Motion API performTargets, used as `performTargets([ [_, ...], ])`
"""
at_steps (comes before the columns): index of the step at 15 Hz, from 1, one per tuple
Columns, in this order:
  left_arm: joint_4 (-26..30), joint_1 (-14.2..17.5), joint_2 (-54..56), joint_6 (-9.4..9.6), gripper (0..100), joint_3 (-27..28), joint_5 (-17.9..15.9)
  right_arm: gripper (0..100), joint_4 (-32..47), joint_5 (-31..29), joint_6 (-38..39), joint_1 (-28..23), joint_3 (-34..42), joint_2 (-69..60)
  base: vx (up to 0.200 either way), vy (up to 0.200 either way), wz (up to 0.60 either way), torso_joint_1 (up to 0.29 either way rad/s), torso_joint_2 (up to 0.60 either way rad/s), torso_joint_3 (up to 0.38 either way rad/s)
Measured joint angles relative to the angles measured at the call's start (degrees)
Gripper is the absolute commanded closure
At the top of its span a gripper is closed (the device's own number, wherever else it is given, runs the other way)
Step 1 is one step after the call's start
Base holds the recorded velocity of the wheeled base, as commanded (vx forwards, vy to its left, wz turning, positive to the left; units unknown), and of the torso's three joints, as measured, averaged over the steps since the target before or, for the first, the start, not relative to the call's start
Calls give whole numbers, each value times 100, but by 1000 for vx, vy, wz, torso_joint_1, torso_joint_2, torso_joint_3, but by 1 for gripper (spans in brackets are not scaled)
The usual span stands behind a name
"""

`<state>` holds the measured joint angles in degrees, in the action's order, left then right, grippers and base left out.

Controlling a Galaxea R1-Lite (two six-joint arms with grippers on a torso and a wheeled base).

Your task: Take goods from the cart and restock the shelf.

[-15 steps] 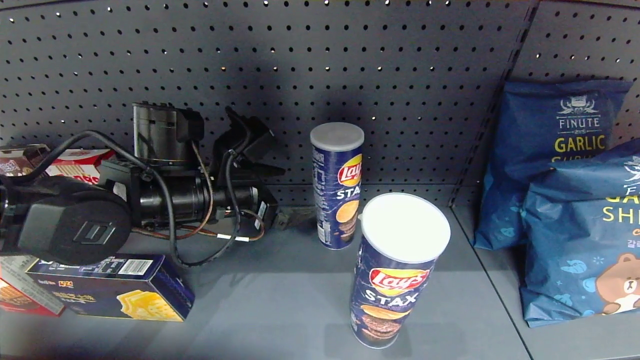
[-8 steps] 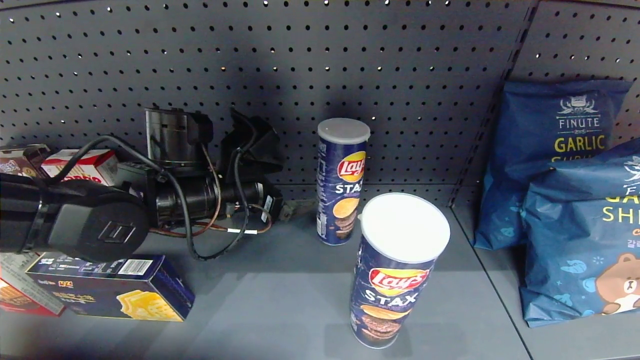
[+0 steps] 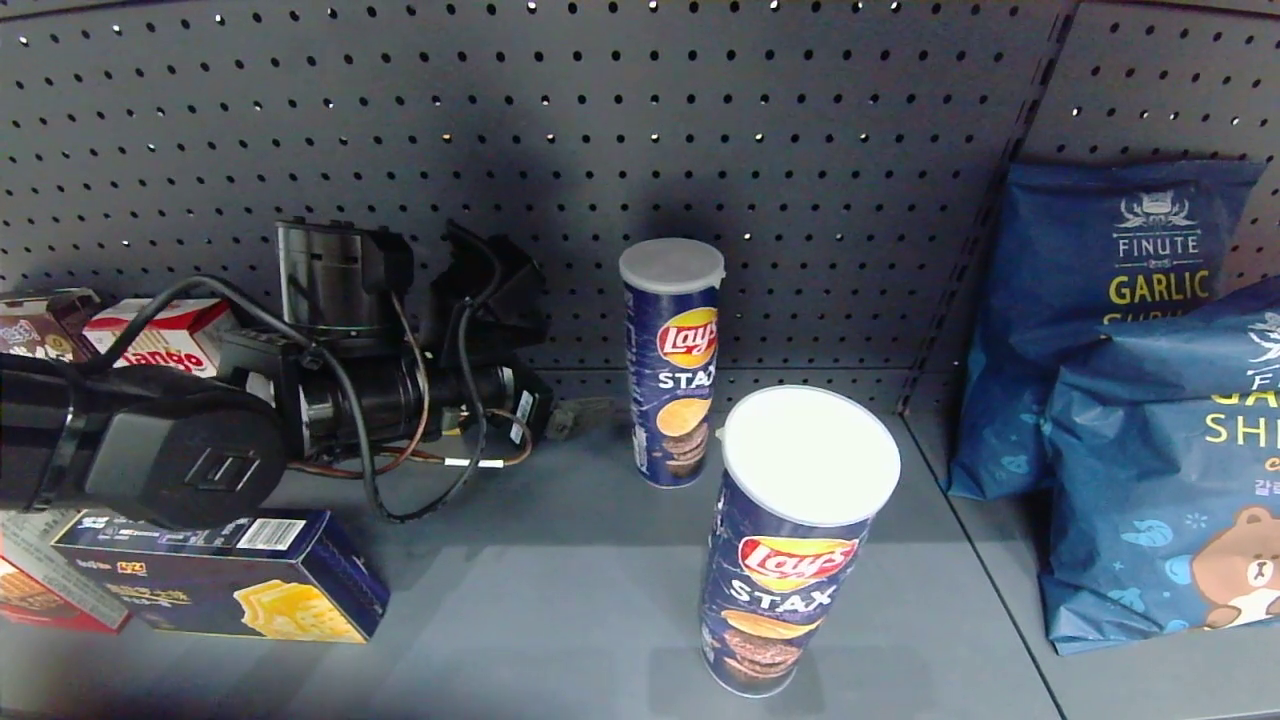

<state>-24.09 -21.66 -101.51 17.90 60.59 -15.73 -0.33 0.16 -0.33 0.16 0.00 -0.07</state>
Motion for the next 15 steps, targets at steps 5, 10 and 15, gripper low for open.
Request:
performTargets([
  [5, 39, -112, 229, 38, 0, -293, 1117, 0, 0, -2, 1, 0, 0, 0, 0, 0, 0, 0, 0, 0],
  [10, -2, -460, 245, -126, 0, -328, 1901, 0, 0, 0, 1, 0, 0, 0, 0, 0, 0, 0, 0, 0],
  [15, 1, -564, 85, -351, 0, -196, 1971, 0, 0, 0, 1, 0, 0, 0, 0, 0, 0, 0, 0, 0],
])
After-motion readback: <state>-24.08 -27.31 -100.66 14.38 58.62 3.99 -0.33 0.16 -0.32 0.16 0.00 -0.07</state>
